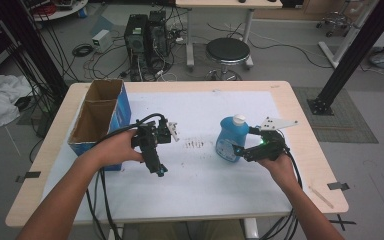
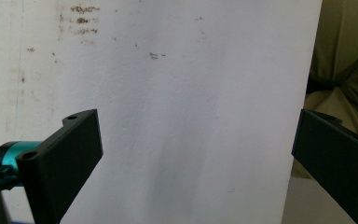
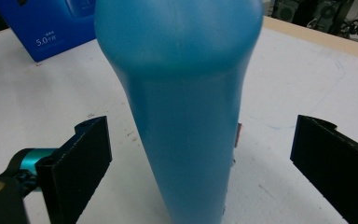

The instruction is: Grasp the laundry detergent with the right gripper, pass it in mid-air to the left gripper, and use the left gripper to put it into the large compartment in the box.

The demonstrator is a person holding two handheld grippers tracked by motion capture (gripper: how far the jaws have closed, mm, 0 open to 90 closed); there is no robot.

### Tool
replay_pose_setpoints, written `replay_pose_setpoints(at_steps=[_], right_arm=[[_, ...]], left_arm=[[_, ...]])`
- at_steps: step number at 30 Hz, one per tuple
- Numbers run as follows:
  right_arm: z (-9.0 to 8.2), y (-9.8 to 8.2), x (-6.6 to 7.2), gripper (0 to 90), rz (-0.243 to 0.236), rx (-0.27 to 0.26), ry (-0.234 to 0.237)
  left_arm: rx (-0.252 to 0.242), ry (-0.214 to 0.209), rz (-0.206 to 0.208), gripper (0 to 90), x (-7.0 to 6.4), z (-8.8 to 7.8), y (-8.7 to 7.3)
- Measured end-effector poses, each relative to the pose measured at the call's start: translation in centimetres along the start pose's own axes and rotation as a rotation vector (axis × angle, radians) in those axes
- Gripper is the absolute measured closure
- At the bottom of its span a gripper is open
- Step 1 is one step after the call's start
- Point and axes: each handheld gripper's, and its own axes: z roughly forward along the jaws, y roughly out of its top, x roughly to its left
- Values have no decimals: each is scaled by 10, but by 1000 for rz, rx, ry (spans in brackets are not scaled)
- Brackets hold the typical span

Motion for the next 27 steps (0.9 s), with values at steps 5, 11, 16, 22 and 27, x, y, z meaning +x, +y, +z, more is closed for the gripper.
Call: replay_pose_setpoints(at_steps=[5, 11, 16, 22, 27], right_arm=[[11, -1, 0, 42, 11, -21, 12], [20, -2, 3, 43, 5, -28, 17], [25, -3, 3, 46, 4, -52, 7], [24, -3, 1, 147, 0, -82, 20], [25, -3, 2, 149, -7, -84, 11]], left_arm=[[-2, -1, -4, 17, 0, 0, -1], [-4, 0, -6, 17, 0, -1, -1], [-5, 2, -7, 17, 0, -1, -2], [-7, 2, -7, 17, 0, -2, -2], [-8, 2, -7, 17, 0, -2, -3]])
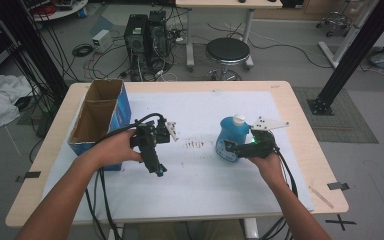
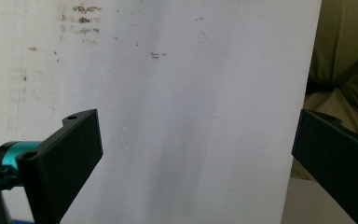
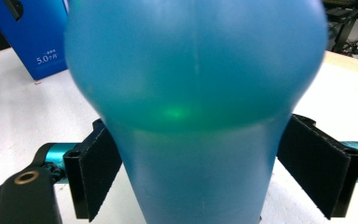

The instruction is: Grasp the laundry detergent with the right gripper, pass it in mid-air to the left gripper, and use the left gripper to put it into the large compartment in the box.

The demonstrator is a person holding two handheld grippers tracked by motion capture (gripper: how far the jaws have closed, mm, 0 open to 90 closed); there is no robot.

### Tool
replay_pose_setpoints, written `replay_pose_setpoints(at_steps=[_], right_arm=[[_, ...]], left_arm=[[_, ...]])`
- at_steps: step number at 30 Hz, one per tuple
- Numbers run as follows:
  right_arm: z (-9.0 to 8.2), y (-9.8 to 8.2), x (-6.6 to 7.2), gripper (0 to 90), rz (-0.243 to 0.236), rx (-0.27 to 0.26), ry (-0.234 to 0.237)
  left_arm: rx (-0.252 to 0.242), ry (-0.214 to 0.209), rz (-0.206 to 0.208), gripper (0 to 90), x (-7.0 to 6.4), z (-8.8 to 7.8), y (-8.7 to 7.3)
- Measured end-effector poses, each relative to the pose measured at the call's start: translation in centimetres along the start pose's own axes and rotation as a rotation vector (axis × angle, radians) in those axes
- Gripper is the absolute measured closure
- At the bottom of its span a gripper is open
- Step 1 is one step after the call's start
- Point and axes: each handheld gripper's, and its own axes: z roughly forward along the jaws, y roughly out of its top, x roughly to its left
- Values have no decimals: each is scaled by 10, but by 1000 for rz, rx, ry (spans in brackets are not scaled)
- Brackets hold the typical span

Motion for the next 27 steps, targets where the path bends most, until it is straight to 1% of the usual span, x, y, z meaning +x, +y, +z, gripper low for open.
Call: replay_pose_setpoints(at_steps=[4, 6, 8, 9, 10, 16, 19, 24, 27], right_arm=[[1, -1, 0, 155, -1, 0, -1], [1, -1, 0, 190, -3, -3, 3], [2, -1, 0, 198, -2, -2, 0], [1, -1, 0, 253, -4, -1, 2], [1, -2, 0, 266, -10, -7, 10], [2, -2, 0, 273, -8, -6, 2], [2, -2, -1, 324, -18, -13, 8], [2, -3, -1, 334, -19, -12, 4], [2, -3, -1, 371, -24, -14, 12]], left_arm=[[1, -1, 2, 17, 0, 0, 0], [1, 0, 2, 17, 0, 0, 0], [-1, 1, 0, 17, 0, 0, 0], [-1, 0, 0, 17, 1, 0, 0], [-1, 1, 1, 17, 1, 0, 0], [-5, 0, -2, 17, 1, 0, -1], [-4, 0, 1, 17, 1, 0, -1], [-5, -2, -2, 17, 1, 0, -1], [-4, -5, 0, 17, 1, 1, 0]])
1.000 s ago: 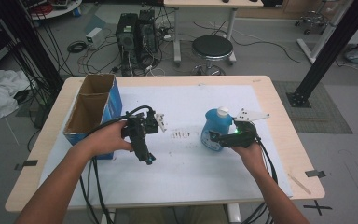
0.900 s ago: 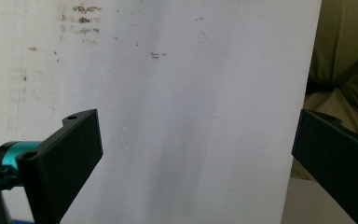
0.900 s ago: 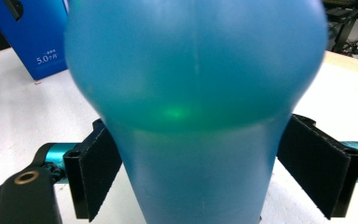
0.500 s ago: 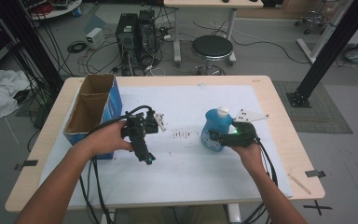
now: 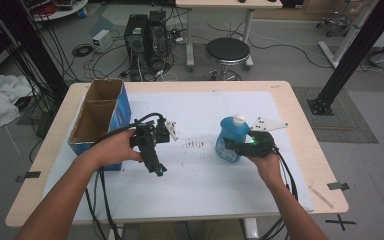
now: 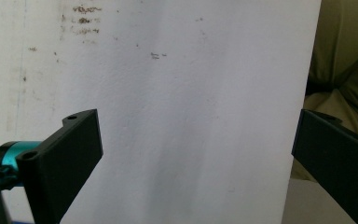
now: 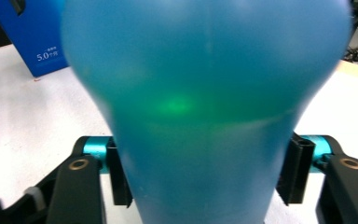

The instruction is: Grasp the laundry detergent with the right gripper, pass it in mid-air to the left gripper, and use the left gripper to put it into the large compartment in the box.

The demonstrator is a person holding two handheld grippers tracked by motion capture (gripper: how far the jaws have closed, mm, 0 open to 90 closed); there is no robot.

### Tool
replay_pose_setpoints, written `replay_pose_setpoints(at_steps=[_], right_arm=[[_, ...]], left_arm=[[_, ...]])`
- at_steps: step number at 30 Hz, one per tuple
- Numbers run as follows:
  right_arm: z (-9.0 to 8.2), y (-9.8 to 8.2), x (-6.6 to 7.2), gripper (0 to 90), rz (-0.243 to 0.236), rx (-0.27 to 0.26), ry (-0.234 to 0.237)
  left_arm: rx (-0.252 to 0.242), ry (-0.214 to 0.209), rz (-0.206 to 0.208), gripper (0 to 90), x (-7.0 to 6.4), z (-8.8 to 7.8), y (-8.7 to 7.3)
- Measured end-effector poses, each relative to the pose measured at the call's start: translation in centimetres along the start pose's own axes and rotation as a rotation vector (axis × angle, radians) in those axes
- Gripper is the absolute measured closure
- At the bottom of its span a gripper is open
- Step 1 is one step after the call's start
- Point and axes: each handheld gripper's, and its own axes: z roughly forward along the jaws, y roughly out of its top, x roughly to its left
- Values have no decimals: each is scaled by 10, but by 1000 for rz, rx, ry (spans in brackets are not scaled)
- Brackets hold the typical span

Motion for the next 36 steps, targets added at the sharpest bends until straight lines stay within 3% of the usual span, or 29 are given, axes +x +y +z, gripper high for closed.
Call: replay_pose_setpoints(at_steps=[13, 19, 23, 28, 36], right_arm=[[0, -1, 4, 441, -39, -8, -12], [-3, 1, 4, 449, -29, -17, -16], [-8, 8, 7, 450, -38, -31, 9], [-17, 19, 14, 450, -76, 5, 44], [-36, 32, 23, 451, -95, 28, 169]], left_arm=[[0, 2, -1, 17, 1, 0, 0], [-8, 6, -5, 17, 2, -2, -1], [-20, 9, -14, 17, 2, -4, -3], [-26, 16, -10, 17, 2, -10, -2], [-57, 33, 0, 17, 2, -30, 6]])
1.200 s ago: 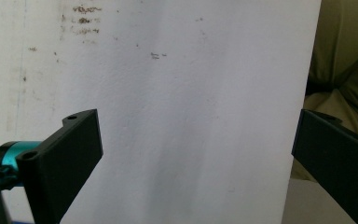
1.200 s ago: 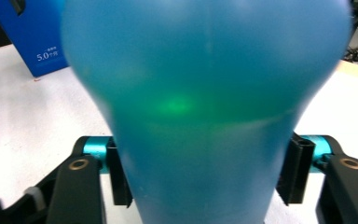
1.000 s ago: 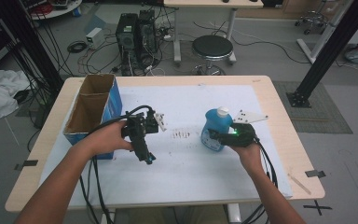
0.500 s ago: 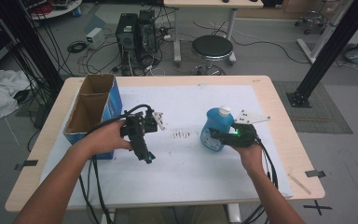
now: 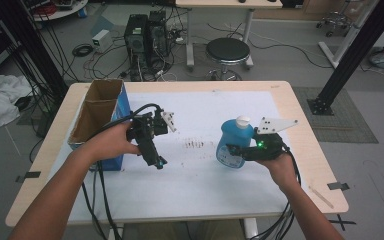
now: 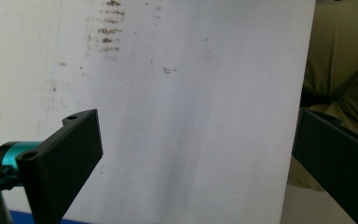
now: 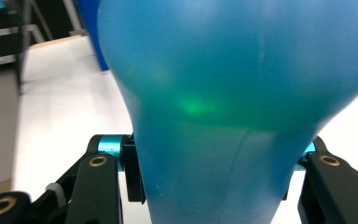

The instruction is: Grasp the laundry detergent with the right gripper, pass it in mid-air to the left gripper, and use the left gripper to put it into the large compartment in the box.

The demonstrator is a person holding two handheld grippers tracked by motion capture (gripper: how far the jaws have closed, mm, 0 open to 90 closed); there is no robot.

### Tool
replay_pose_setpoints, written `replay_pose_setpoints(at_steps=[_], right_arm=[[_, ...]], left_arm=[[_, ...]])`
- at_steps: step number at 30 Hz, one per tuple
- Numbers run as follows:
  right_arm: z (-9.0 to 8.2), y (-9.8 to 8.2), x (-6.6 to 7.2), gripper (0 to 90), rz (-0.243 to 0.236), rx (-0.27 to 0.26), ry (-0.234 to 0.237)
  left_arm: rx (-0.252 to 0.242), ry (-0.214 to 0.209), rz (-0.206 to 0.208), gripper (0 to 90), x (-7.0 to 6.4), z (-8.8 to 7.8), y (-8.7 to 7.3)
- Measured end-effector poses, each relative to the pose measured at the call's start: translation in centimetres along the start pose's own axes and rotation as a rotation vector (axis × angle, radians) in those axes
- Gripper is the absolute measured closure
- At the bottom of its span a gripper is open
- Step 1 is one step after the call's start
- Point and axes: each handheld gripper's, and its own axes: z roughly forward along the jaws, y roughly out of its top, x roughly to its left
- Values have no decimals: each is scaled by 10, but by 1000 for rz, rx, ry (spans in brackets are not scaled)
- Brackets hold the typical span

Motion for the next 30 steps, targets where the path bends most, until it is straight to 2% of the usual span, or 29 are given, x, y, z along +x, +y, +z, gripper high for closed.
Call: replay_pose_setpoints(at_steps=[7, 17, 23, 30], right_arm=[[-11, 4, 1, 451, -8, -18, 113], [-8, 13, 10, 452, -79, -14, 256], [0, 18, 16, 452, -120, 1, 309], [11, 28, 22, 452, -158, 28, 341]], left_arm=[[-2, 1, 26, 17, -3, -13, 12], [-4, -5, 61, 17, -10, -25, 29], [0, -11, 85, 17, -15, -30, 39], [9, -18, 100, 17, -17, -33, 48]])
